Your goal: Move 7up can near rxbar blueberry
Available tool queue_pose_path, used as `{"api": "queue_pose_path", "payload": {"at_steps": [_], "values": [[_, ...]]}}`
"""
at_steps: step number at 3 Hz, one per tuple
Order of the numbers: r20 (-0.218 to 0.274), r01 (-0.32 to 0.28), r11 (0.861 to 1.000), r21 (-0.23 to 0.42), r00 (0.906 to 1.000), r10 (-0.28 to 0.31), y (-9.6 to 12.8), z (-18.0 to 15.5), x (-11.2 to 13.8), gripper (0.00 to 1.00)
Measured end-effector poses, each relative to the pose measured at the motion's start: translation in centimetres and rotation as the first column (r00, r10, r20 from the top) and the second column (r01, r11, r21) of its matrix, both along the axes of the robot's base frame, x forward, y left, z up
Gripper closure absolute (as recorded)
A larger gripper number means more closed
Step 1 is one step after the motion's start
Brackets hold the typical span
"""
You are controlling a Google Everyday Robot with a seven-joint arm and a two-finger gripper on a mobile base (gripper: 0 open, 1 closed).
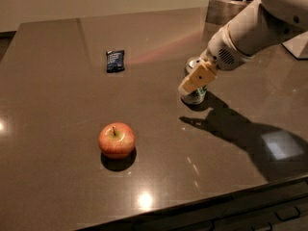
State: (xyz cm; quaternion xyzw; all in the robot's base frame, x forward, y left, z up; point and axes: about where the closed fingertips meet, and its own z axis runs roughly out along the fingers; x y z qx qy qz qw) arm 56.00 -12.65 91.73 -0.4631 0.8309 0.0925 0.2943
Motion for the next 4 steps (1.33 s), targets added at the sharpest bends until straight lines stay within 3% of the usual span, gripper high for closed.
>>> {"api": "queue_pose_path", "payload": {"at_steps": [1,2,3,4], "values": [[-0.008,-0.006,1.0,0.019,0.9999,0.007,0.9,0.5,0.7,0.54],[-0.009,-0.024,0.999,0.033,0.9997,0.024,2.3,1.3,1.7,0.79],[0.006,-0.085,0.995,0.05,0.9964,0.085,6.7,2.8,3.8,1.0],[0.017,-0.118,0.991,0.062,0.9929,0.117,9.6,3.4,5.3,1.0]]}}
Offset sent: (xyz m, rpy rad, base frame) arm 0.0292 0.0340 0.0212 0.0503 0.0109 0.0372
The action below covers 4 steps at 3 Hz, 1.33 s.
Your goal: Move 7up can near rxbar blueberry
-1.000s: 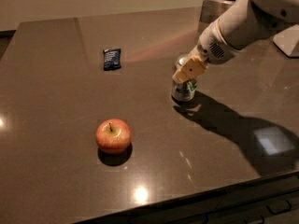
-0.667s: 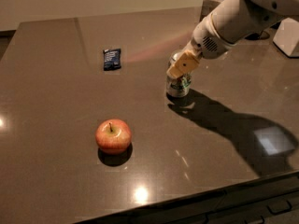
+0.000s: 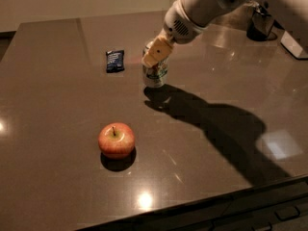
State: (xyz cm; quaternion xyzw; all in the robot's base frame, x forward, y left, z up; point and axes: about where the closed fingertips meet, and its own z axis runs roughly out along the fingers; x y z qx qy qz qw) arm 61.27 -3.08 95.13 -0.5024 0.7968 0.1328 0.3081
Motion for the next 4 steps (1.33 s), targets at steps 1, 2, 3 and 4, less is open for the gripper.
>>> {"api": "queue_pose_path", "payload": {"at_steps": [1,2,3,4], "values": [[0.01,-0.027,0.999,0.032,0.9996,0.027,2.9,0.3,1.3,1.0],[0.008,-0.036,0.998,0.047,0.9993,0.035,4.7,-0.1,3.0,1.0],[0.011,-0.043,0.998,0.046,0.999,0.043,6.2,-0.5,4.7,1.0],[0.02,-0.041,0.999,0.016,0.999,0.04,6.6,-1.2,6.6,0.79]]}}
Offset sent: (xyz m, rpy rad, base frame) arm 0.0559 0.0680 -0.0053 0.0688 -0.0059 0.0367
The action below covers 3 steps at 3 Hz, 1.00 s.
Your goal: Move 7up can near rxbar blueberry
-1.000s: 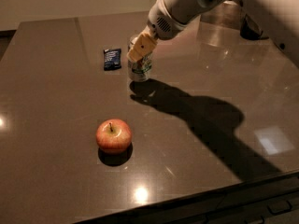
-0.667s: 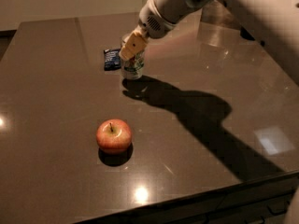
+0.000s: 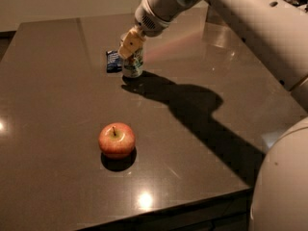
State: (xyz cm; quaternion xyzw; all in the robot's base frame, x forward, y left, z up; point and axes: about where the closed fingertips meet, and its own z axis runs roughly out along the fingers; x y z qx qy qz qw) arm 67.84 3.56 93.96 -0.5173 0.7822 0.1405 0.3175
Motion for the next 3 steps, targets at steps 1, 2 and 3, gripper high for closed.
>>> {"api": "queue_pose_path", "payload": {"at_steps": [1,2,3], "values": [[0.004,0.001,1.0,-0.022,1.0,-0.001,-0.2,-0.4,0.9,0.54],[-0.008,-0.015,0.999,-0.039,0.9999,0.014,-0.2,-1.4,1.4,0.25],[-0.02,-0.031,0.999,-0.041,0.9993,0.03,0.3,-2.0,1.6,0.0]]}}
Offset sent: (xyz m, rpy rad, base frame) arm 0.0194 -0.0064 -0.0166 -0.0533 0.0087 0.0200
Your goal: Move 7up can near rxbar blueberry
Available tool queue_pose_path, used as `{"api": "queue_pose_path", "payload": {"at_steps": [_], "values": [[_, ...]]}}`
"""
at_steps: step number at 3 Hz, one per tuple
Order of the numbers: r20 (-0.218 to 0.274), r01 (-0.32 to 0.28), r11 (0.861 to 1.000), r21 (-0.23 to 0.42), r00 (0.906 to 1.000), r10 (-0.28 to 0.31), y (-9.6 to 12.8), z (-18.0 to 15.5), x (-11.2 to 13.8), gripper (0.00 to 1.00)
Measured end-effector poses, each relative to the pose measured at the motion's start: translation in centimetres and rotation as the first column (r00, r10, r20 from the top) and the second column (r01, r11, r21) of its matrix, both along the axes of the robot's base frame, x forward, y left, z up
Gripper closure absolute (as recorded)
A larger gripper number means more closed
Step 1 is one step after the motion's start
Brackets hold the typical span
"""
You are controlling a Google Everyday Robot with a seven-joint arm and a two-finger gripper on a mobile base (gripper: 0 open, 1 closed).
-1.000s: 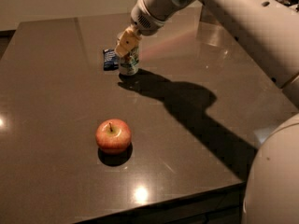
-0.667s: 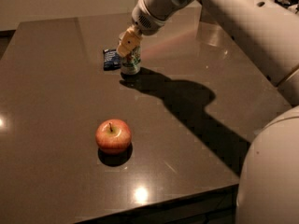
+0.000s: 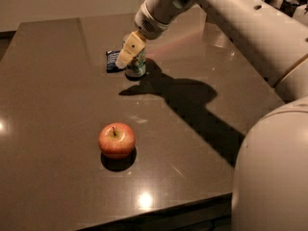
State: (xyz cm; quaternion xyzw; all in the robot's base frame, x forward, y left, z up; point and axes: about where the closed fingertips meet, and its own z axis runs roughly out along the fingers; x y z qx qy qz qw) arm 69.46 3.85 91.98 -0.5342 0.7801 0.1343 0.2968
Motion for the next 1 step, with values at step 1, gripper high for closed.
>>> {"api": "queue_pose_path", "payload": {"at_steps": [1], "values": [[0.0,0.0,1.0,0.0,1.0,0.0,0.0,0.0,0.0,0.0]]}}
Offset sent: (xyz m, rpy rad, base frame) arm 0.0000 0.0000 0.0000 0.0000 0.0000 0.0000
